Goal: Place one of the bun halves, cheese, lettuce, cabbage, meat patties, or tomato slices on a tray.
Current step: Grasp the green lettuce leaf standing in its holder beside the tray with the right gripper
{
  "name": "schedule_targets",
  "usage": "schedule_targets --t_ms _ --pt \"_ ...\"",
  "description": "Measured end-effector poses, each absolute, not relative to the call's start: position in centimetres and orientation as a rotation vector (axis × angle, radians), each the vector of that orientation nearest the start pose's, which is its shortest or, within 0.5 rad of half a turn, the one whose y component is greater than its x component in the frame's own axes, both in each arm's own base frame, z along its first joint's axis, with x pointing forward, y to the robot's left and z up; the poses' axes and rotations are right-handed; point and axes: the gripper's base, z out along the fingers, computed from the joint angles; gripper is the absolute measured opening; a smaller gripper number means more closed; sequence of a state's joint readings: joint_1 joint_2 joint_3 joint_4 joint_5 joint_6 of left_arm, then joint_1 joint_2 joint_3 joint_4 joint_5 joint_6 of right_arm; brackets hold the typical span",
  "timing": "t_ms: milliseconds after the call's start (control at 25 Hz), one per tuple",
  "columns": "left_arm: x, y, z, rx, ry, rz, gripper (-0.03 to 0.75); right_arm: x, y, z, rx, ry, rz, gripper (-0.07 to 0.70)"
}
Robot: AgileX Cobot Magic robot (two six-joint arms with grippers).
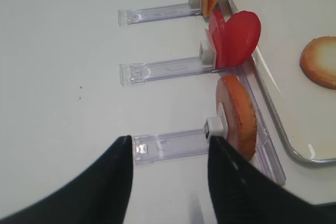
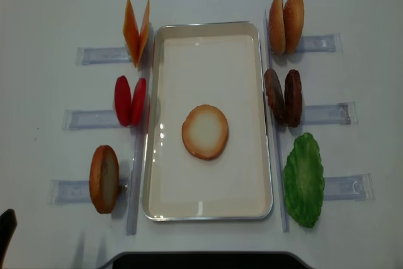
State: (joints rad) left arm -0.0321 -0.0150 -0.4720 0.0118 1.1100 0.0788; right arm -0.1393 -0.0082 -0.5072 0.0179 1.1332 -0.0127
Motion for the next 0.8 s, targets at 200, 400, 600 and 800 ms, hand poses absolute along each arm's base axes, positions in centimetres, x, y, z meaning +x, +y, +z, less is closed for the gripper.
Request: schedule_targets --t_ms 200,400,600,800 --pt "-0.61 0.12 26.55 0.116 2.104 0.042 0.352 -0.99 0.29 27.34 0.131 2.098 -0.07 0.426" --pt "-0.61 0.12 26.55 0.116 2.104 0.042 0.323 -0.99 0.29 27.34 0.131 2.098 -0.07 0.426" --pt "-0.61 0.12 26.55 0.116 2.104 0.042 0.274 -0.99 0.29 27.34 0.131 2.098 -0.07 0.426" --pt "-0.61 0.12 26.55 0.116 2.104 0.042 0.225 -0.99 0.29 27.34 0.131 2.098 -0.07 0.426"
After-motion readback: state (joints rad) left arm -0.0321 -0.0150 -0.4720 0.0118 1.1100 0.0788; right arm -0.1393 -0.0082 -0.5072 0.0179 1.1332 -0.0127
